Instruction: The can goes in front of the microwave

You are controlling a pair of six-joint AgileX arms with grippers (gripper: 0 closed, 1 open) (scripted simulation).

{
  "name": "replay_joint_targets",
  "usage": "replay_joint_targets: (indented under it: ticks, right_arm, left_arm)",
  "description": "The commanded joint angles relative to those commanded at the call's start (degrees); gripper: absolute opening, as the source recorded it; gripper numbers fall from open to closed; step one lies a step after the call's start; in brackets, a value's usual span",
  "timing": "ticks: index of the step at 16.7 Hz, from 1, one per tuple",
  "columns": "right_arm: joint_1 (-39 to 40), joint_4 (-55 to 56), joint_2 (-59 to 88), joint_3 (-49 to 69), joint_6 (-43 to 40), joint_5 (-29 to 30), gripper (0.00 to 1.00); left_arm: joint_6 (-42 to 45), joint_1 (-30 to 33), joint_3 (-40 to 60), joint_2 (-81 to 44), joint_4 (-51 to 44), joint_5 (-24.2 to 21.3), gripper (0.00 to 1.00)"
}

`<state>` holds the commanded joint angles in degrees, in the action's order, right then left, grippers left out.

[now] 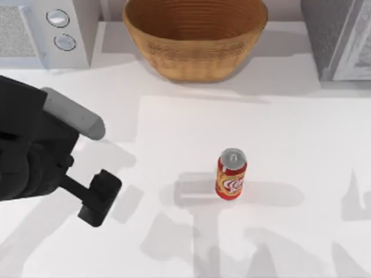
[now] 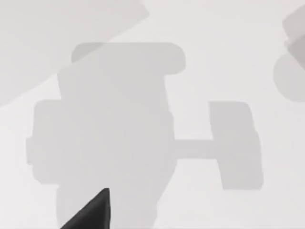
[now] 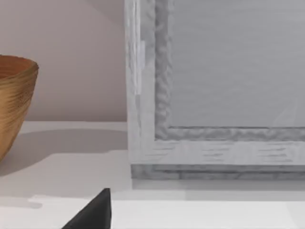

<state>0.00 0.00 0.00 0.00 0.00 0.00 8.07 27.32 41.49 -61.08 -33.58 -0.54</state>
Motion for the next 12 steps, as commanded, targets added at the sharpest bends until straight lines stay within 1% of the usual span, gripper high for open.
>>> replay_joint_targets:
  ticks: [6, 9, 12]
  right_arm:
    - [0.0, 0.0, 0.0, 0.0, 0.0, 0.0, 1.00]
    - [0.0, 0.0, 0.0, 0.0, 0.0, 0.0, 1.00]
    - [0.0, 0.0, 0.0, 0.0, 0.0, 0.0, 1.00]
  left_arm:
    - [0.7, 11.8, 27.8, -31.3, -18.8, 0.1, 1.00]
    - [-0.5, 15.9, 42.0, -44.3, -27.3, 0.2, 1.00]
    - [-2.2, 18.6, 55.0, -54.8, -34.6, 0.3, 1.00]
